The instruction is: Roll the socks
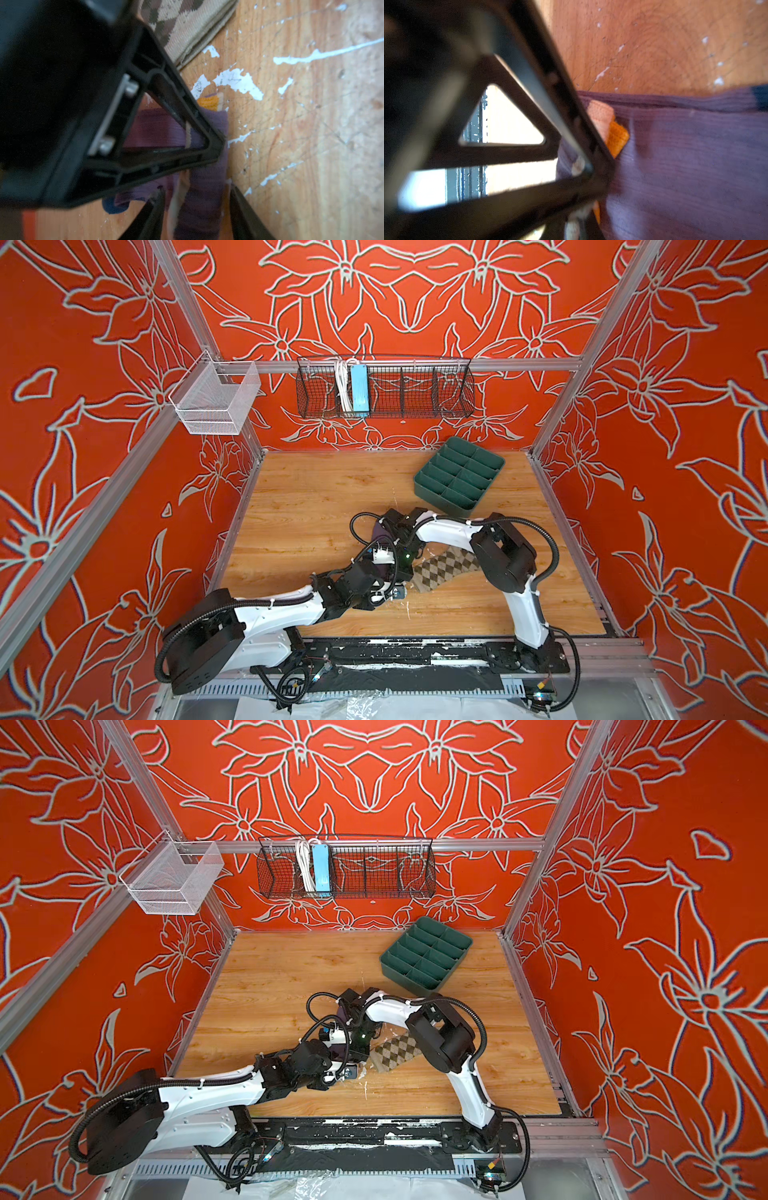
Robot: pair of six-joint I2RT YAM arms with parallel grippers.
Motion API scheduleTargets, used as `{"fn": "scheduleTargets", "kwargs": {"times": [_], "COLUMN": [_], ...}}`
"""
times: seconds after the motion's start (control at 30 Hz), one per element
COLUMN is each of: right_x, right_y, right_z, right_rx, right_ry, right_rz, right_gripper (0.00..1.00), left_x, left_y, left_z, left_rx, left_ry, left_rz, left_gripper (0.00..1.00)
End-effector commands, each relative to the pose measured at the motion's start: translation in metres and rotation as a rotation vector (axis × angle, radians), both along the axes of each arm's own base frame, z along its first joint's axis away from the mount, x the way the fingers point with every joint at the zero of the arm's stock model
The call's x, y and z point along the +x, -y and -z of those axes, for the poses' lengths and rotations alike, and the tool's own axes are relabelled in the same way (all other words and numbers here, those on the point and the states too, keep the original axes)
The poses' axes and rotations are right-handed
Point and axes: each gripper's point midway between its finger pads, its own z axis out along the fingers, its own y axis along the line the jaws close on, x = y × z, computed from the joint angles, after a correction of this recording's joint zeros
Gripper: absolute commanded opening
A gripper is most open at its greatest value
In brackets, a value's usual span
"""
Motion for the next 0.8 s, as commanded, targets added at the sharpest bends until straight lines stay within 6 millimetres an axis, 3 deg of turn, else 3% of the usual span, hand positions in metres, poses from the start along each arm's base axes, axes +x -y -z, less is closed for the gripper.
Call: {"fn": "scheduleTargets", "kwargs": {"times": [0.0, 0.17, 0.3, 0.4, 0.53, 0.73, 0.77], "right_x": [-0.023, -0.024, -0.026, -0.017, 0.001, 0.029, 0.037], "right_y": [0.022, 0.023, 0.025, 0.024, 0.029, 0.05, 0.055], "right_z": [0.037, 0.031, 0.026, 0.018, 0.001, -0.041, -0.052], "right_rx": [-0.134, -0.127, -0.098, -0.039, 0.045, 0.161, 0.184], "right_ry": [-0.065, -0.065, -0.045, 0.012, 0.117, 0.267, 0.305], "right_rz": [-0.021, -0.025, -0.023, 0.033, 0.119, 0.268, 0.311], "right_gripper": [0.03, 0.03, 0.03, 0.05, 0.21, 0.29, 0.41], "left_x": [-0.001, 0.008, 0.011, 0.008, -0.001, -0.009, -0.01], "left_y": [0.001, -0.001, -0.002, -0.002, -0.01, -0.016, -0.015], "left_z": [0.008, 0.015, 0.015, 0.016, 0.024, 0.029, 0.028], "left_rx": [0.026, 0.057, 0.072, 0.092, 0.143, 0.15, 0.134], "left_ry": [-0.027, -0.016, -0.048, -0.081, -0.162, -0.363, -0.385], "left_rz": [0.006, -0.045, -0.094, -0.09, -0.086, -0.124, -0.125], "left_gripper": [0.47, 0.35, 0.13, 0.0, 0.0, 0.0, 0.0]}}
